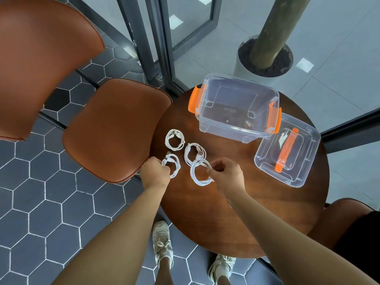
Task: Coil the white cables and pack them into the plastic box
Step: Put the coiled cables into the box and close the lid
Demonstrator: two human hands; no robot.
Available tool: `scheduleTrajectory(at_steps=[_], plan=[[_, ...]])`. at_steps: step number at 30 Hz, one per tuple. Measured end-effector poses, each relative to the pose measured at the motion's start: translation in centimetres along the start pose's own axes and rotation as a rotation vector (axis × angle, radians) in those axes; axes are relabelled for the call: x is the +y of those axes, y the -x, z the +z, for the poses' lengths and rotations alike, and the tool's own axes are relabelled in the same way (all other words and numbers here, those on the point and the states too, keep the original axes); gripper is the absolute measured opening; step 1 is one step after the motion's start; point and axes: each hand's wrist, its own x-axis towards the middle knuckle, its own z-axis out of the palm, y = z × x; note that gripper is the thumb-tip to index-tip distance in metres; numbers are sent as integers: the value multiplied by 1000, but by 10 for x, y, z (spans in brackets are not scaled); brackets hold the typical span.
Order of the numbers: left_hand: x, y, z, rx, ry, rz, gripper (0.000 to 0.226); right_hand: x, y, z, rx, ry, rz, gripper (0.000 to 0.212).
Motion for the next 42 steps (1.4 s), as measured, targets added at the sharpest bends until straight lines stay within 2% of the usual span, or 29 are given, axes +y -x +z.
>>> scheduleTrajectory(at_steps=[4, 9, 12, 25, 32, 37, 42], plan=[[4, 14, -14, 2, 117, -38, 22, -6, 4, -7, -1, -2, -6, 9], [15, 30, -35, 10, 169, -34, 2, -24, 12, -27, 12, 3, -57, 9], [29, 38, -48, 37, 180, -34, 11, -38, 15, -42, 30, 20, -104, 9], [127, 76, -92, 139, 159, 108, 15, -81, 14, -132, 80, 3, -220, 4], [178, 54, -90, 88, 132, 273, 9, -96, -15, -154, 175, 3, -206, 12], [214, 10, -89, 32, 10, 481, 18, -115, -40, -155, 263, 79, -135, 7], [241, -28, -77, -28, -196, 665, 10, -131, -72, -149, 322, 152, -76, 6]])
